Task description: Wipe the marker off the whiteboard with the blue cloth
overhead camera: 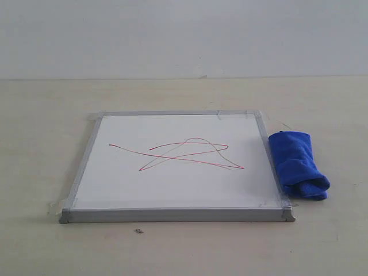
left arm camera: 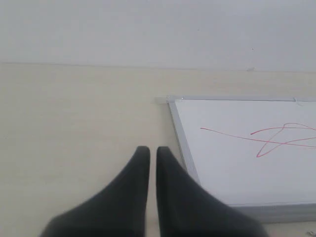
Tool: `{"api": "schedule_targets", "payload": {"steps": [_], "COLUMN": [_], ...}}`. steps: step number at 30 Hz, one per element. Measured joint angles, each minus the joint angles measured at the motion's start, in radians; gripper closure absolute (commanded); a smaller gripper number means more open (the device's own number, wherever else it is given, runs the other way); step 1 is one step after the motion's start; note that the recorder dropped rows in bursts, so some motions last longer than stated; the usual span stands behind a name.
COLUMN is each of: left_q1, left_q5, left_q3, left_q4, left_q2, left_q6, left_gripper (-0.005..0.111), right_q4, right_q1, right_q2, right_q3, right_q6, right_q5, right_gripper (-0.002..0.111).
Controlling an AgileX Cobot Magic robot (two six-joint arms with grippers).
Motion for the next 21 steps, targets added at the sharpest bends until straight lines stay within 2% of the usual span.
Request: {"api": "schedule_targets", "payload": {"steps": [21], "left_q1": [0.0], "left_q5": [0.0], "left_q3": [0.0], "left_q4": [0.0], "left_q2": [0.0], "left_q6": [0.0], "left_gripper": [0.102], "right_q4": [0.0], "right_q1": [0.0], "right_q2": [0.0], "right_q3": [0.0], "right_q6": [0.0], "right_q5": [-0.035], "right_gripper": [0.108]}}
